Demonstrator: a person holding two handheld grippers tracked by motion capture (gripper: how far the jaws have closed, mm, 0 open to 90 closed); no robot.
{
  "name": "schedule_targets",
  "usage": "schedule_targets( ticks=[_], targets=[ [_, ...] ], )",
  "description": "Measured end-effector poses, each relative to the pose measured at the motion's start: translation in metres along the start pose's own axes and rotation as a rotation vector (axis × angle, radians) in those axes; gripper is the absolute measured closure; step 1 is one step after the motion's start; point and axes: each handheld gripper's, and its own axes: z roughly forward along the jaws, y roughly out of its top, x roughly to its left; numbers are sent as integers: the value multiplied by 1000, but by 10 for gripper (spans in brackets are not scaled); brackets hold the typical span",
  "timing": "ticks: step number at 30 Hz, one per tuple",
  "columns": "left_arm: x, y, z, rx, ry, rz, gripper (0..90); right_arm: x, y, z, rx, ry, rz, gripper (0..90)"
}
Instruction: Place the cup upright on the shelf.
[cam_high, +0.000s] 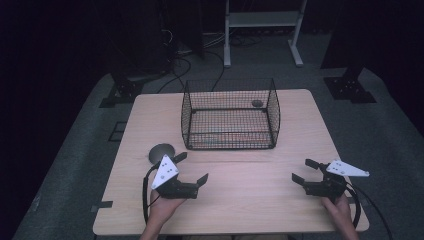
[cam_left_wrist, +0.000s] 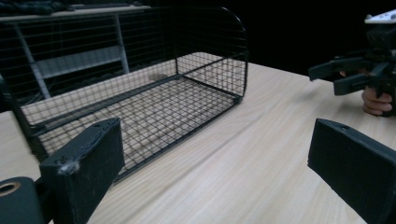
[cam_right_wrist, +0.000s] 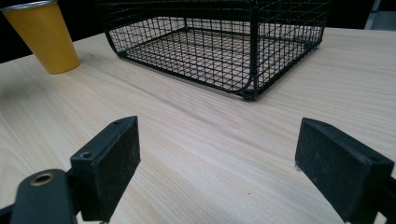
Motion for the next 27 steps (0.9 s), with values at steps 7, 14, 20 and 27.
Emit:
schedule_targets(
  ticks=[7, 14, 20, 27],
  targets=[
    [9, 4, -12, -14, 35, 3, 32, 0, 0, 0, 0, -1, 1, 130],
    [21, 6, -25, -22, 73, 7, 27, 0, 0, 0, 0, 0, 4, 130],
    [30, 6, -34, -16, 100, 14, 25, -1, 0, 0, -3, -1, 8, 130],
    [44, 2, -44, -16, 151, 5, 18, -1, 0, 0, -4, -1, 9, 130]
  ],
)
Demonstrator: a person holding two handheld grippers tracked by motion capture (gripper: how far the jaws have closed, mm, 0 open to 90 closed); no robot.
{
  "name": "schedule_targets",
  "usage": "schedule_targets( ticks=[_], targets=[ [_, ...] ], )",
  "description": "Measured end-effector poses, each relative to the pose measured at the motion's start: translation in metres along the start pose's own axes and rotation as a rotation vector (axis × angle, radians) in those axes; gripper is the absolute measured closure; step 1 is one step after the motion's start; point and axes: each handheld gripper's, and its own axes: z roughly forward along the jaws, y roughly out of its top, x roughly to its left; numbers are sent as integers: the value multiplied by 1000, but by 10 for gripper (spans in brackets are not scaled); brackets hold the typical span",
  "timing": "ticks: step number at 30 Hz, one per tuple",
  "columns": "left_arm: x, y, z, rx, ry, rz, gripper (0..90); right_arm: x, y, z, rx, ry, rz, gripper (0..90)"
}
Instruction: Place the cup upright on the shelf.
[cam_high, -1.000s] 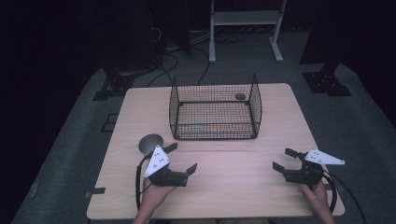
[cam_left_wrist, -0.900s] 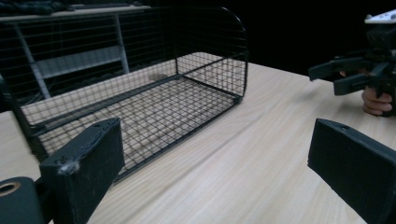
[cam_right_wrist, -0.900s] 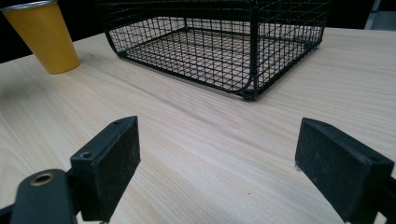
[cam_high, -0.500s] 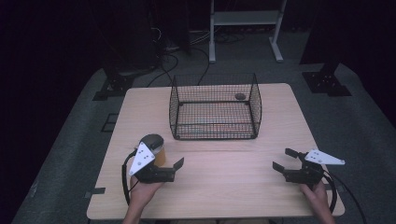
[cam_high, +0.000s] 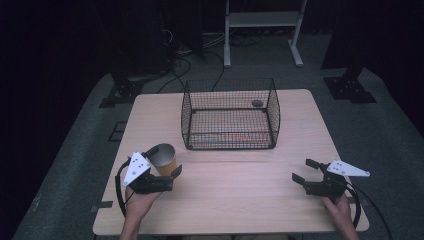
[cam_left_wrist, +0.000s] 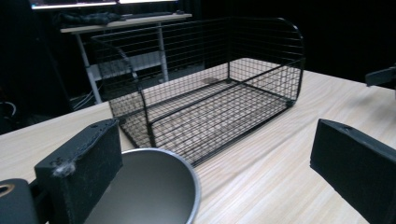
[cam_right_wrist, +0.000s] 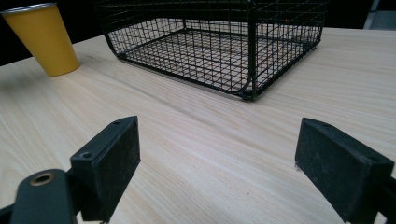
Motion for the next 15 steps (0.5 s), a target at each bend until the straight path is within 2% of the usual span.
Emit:
schedule_targets(
  ticks=[9, 15],
  targets=[
    [17, -9, -7, 11, 54, -11, 4, 0, 0, 0, 0, 0, -1, 130],
    [25, -14, -10, 10, 57, -35, 4, 0, 0, 0, 0, 0, -3, 130]
  ],
)
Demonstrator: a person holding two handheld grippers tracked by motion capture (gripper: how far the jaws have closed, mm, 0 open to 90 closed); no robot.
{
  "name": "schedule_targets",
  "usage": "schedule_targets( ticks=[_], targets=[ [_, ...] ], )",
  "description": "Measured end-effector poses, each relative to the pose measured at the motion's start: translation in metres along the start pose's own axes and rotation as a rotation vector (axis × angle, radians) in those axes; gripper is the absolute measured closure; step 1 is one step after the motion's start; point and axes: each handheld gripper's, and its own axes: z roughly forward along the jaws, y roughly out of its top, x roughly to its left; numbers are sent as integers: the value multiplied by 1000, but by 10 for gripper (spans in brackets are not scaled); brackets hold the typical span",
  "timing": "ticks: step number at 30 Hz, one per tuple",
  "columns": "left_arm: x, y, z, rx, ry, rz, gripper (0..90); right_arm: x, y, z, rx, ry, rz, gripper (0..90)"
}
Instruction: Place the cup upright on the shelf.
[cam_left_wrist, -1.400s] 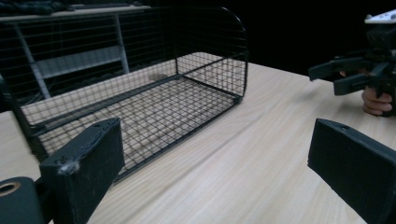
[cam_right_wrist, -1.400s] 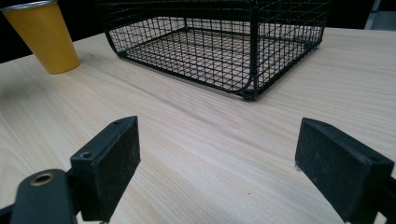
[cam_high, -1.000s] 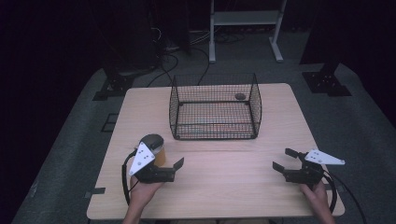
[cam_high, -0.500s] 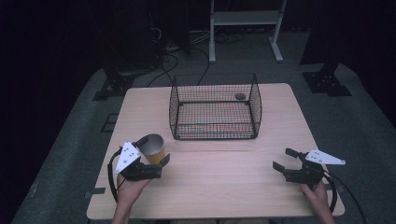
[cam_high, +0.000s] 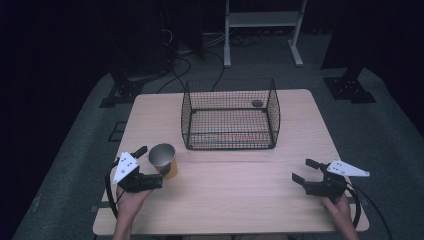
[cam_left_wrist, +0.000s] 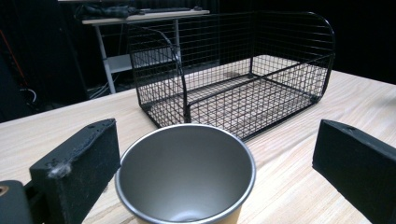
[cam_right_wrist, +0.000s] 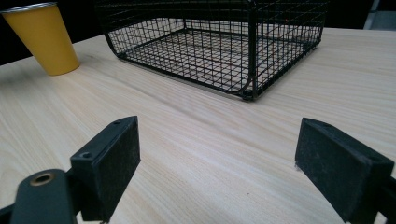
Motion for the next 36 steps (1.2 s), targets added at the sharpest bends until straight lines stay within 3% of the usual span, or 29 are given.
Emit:
schedule_targets(
  ticks=[12, 36],
  targets=[
    [10, -12, 5, 63, 31, -9, 0, 0, 0, 0, 0, 0, 0, 130],
    [16, -28, 27, 158, 24, -20, 0, 1, 0, 0, 4, -1, -4, 130]
  ],
)
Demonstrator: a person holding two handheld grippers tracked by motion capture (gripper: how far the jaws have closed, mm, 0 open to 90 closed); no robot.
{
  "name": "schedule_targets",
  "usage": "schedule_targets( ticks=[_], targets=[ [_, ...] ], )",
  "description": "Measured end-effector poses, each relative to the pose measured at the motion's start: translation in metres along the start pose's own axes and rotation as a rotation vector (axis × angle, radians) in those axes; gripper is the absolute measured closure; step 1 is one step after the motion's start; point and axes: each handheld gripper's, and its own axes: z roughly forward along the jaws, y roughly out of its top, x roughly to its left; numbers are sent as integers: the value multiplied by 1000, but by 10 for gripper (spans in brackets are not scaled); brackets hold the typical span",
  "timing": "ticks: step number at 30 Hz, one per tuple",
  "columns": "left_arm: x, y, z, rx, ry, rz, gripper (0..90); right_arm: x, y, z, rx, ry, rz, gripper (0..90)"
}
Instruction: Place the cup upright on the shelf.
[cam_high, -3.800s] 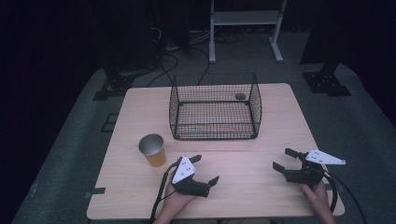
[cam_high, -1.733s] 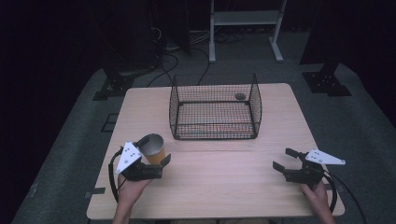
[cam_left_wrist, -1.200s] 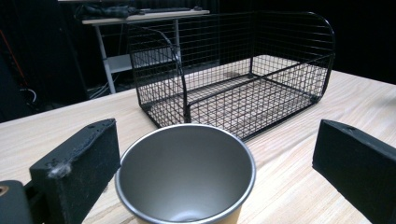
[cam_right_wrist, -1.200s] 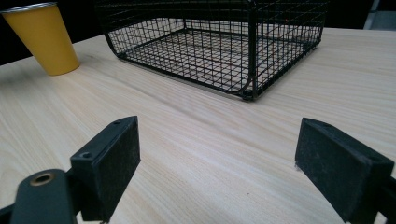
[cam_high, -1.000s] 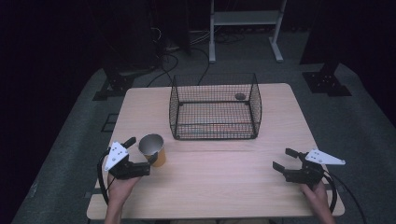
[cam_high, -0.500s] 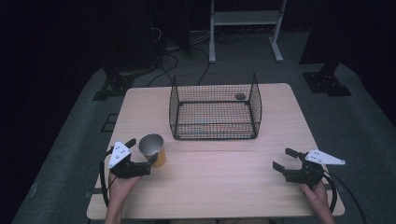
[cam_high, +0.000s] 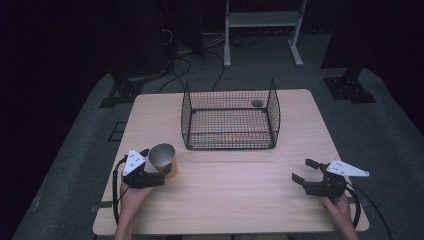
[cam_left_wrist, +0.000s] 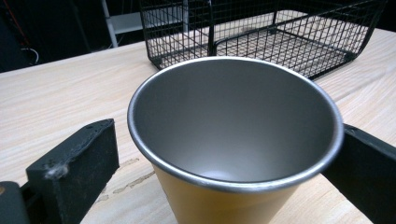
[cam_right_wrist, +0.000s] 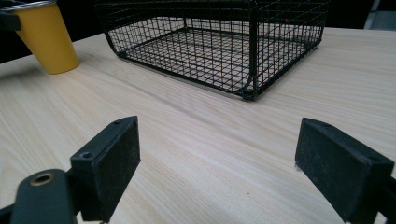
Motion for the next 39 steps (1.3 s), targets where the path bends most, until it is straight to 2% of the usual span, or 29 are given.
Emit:
schedule_targets(
  ticks=[8, 14, 17, 28, 37, 39],
  targets=[
    [2, -2, 9, 18, -5, -15, 0, 0, 0, 0, 2, 0, -1, 130],
    [3, -3, 14, 35, -27, -25, 2, 0, 0, 0, 3, 0, -1, 130],
    [3, -4, 15, 41, -30, -23, 33, 0, 0, 0, 3, 0, 0, 130],
    [1, -4, 16, 29, -44, -5, 135, 0, 0, 0, 3, -1, 0, 130],
    [-1, -3, 15, 30, -42, 15, 145, 0, 0, 0, 5, -2, 2, 130],
    [-4, 0, 11, 7, -51, 17, 146, 0, 0, 0, 6, -2, 1, 130]
  ],
)
